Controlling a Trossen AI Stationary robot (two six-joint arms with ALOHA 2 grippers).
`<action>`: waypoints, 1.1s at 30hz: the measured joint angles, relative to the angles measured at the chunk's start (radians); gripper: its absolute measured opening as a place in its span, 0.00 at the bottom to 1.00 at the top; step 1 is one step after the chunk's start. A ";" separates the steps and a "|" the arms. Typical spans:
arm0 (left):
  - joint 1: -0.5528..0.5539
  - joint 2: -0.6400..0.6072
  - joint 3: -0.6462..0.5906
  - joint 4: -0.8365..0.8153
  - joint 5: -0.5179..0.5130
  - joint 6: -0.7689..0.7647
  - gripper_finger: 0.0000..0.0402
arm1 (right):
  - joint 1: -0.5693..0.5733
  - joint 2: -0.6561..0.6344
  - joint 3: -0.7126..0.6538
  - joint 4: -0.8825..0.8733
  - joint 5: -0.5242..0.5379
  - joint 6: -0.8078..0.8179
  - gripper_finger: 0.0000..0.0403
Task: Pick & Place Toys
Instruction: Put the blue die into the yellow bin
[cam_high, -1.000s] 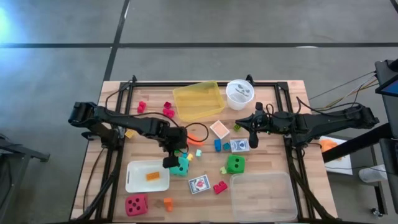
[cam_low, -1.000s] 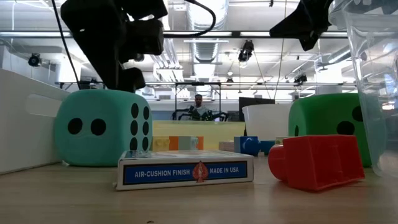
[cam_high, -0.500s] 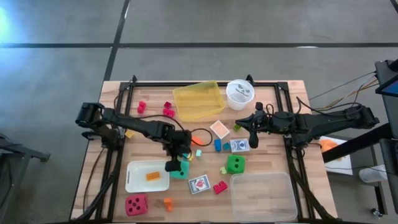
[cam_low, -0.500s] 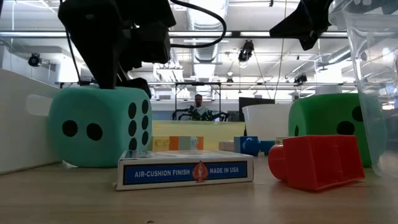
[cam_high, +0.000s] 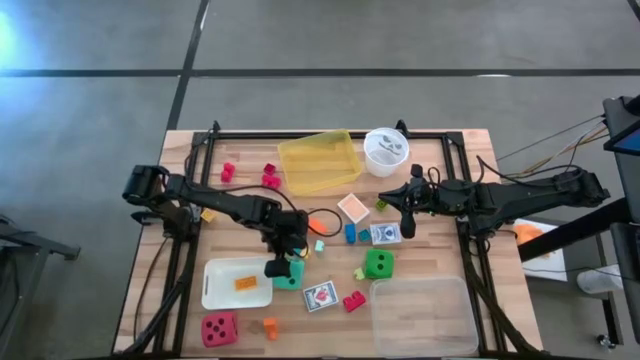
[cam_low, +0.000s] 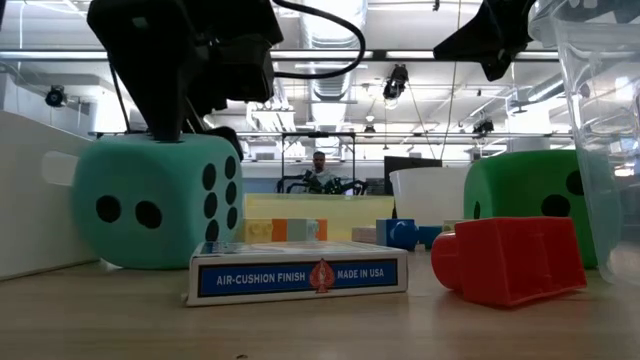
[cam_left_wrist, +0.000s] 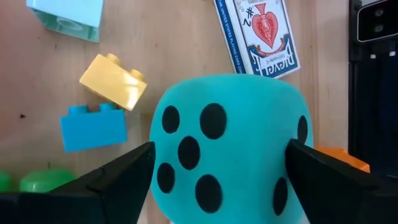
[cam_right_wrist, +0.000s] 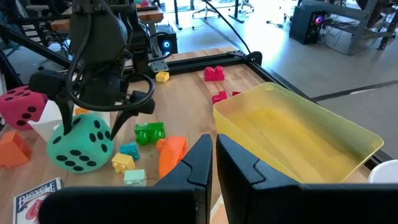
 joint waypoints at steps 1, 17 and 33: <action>0.000 0.000 0.000 0.000 -0.001 0.000 0.82 | 0.000 0.000 0.000 0.000 0.000 0.000 0.05; 0.000 -0.001 0.000 0.006 0.004 -0.005 0.26 | 0.000 0.000 0.000 0.000 0.000 0.000 0.05; -0.001 -0.031 0.081 -0.068 -0.014 0.003 0.26 | 0.000 0.000 0.000 -0.001 0.000 -0.003 0.05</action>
